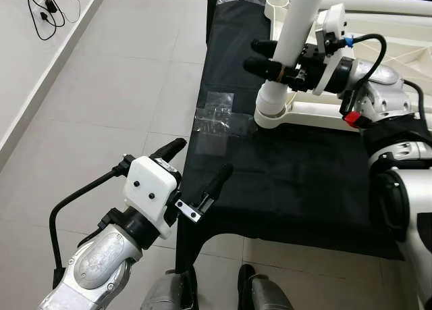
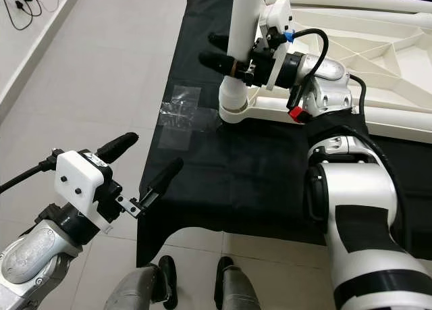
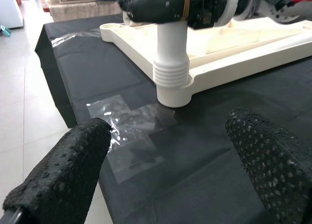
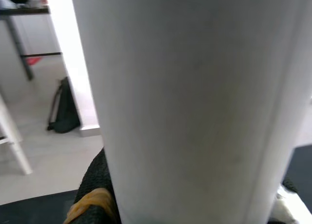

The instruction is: Building children table

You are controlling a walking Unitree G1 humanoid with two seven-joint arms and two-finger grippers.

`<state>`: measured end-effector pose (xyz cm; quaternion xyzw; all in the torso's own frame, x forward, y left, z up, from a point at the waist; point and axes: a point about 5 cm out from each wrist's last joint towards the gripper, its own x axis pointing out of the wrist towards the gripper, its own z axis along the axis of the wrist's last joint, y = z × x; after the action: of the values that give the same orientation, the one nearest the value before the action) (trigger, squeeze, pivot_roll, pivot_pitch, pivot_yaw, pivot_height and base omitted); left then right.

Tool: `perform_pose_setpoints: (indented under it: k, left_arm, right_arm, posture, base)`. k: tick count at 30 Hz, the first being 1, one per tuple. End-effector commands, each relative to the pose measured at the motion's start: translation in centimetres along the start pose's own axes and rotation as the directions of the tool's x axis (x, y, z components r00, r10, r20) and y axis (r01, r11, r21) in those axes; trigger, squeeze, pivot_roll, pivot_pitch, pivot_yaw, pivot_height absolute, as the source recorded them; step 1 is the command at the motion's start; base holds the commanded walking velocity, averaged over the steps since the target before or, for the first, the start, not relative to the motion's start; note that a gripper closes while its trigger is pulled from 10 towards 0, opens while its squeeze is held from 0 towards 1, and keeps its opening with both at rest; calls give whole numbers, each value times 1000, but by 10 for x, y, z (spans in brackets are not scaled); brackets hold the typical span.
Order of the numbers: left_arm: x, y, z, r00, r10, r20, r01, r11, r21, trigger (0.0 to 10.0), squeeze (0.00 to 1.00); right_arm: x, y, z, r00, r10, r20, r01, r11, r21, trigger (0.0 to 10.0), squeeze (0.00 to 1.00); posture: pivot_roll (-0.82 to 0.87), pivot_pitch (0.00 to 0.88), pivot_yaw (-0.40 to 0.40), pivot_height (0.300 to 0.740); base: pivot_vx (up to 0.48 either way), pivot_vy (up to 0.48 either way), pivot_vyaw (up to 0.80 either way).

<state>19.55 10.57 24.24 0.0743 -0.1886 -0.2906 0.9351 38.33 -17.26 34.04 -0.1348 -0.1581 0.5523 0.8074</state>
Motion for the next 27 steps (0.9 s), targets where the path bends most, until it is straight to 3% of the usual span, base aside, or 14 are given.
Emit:
perform_pose_setpoints:
  k: [1,11,12,14,16,17,18,24,27]
  left_arm:
    - [-3,-3,2,1000,-4,-2,4,1000,-1,10000,0]
    - [-4,-3,3,1000,-6,-2,6,1000,-3,10000,0]
    - [-2,-3,3,1000,-9,-3,9,1000,-6,10000,0]
    - [-2,-3,3,1000,-9,-3,9,1000,-6,10000,0]
    - [0,-2,2,1000,10,-6,-10,1000,-17,10000,0]
    - [0,-2,2,1000,10,-6,-10,1000,-17,10000,0]
    - [1,1,2,999,32,-6,-32,999,-39,10000,0]
    - [9,12,5,993,119,13,-117,988,-100,10000,0]
    - [21,30,7,979,202,19,-197,969,-146,10000,0]
  right_arm:
    - [1,3,-1,999,53,-1,-53,999,3,10000,0]
    - [-4,1,-2,999,40,-36,-41,999,-23,10000,0]
    - [-5,-6,0,995,-89,-50,86,994,-62,10000,0]
    - [-5,-6,0,995,-89,-50,86,994,-62,10000,0]
    - [-8,-13,2,976,-217,-14,216,975,-49,10000,0]
    - [-8,-13,2,976,-217,-14,216,975,-49,10000,0]
    - [-10,-15,3,966,-260,12,260,965,-40,10000,0]
    - [-12,-12,11,956,-233,177,230,973,35,10000,0]
    - [-12,-2,39,892,-269,363,250,963,100,10000,0]
  posture:
    - [155,414,-7,740]
    - [152,415,-2,740]
    - [151,412,0,740]
    - [151,412,0,740]
    - [143,402,-4,740]
    - [143,402,-4,740]
    - [142,393,-6,740]
    - [133,358,-15,740]
    - [102,313,-17,740]
  base:
    - [0,0,0]
    - [0,0,0]
    - [0,0,0]
    - [0,0,0]
    - [0,0,0]
    - [0,0,0]
    - [0,0,0]
    - [0,0,0]
    - [0,0,0]
